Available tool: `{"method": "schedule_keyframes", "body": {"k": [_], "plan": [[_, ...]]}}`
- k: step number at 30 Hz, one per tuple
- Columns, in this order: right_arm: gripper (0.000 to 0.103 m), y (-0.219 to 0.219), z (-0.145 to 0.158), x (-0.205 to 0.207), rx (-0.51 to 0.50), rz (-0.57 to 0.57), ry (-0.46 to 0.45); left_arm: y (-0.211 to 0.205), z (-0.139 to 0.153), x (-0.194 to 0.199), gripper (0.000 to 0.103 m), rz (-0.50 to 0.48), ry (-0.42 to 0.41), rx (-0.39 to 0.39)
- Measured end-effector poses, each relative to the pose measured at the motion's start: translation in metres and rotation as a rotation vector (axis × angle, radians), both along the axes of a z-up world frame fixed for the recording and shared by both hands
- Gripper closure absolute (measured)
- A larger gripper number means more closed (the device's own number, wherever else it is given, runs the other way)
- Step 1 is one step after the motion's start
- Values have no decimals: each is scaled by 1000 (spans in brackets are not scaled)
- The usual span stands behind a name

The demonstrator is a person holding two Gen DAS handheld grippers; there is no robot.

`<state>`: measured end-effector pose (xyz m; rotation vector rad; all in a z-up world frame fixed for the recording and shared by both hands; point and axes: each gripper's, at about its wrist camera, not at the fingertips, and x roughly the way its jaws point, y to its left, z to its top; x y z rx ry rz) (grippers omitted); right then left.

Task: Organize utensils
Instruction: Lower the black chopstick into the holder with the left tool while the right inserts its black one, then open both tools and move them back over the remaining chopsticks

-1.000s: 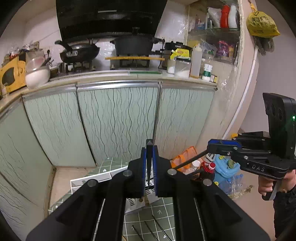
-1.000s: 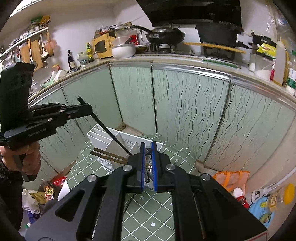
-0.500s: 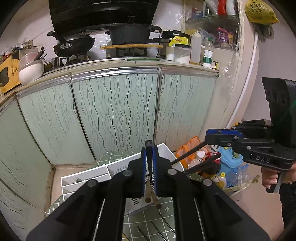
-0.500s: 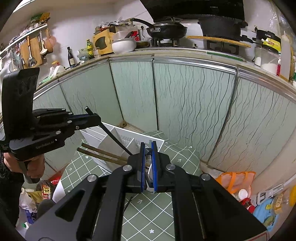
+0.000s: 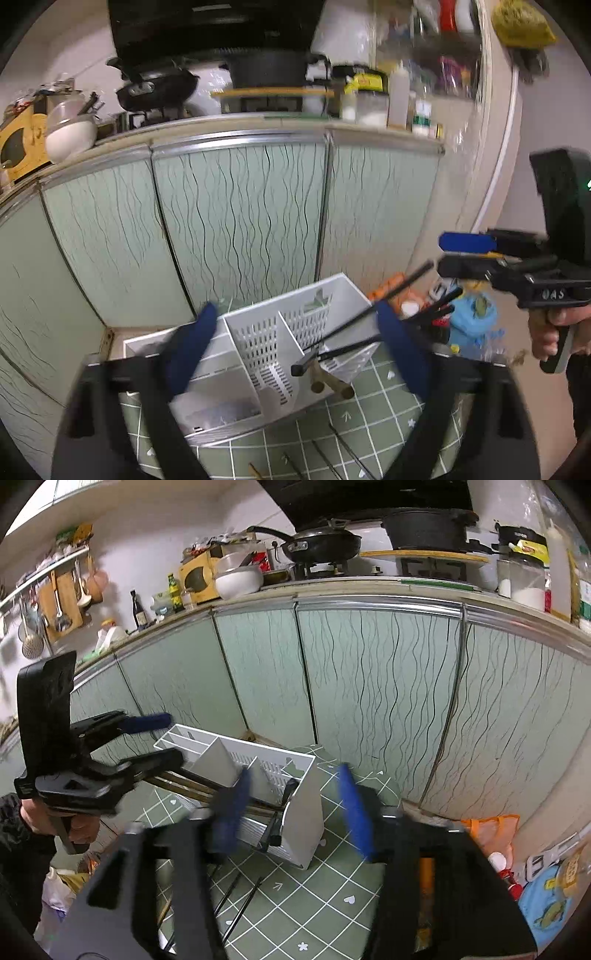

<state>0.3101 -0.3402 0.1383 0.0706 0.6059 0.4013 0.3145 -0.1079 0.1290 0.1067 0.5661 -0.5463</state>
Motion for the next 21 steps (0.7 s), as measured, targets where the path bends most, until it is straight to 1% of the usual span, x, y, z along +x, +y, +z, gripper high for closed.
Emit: {"method": "schedule_keyframes", "body": {"k": [1,2,3,6,10,15,21], "plan": [[28,-2,1,-2,4,2,-7,4,2,-1,9,5,-3,-10],[15,-3,1,-3,6,0,-11,6,2,0,4,14,-2,-12],[7,-4,2,-6,3,-4,-15,9,3,0,4,30,-2,-14],[7,-5,4,-12,-2,-2,-21,18,5,-1,4,57,7,-30],[7,-3,6,-24,-19,-12,-37,24,8,-13,4,94,-18,-18],[7,3,6,-43,-61,-25,-57,29,11,-38,4,132,-60,1],[7,14,0,-69,-99,-38,-78,35,8,-65,4,151,-76,-2]]}}
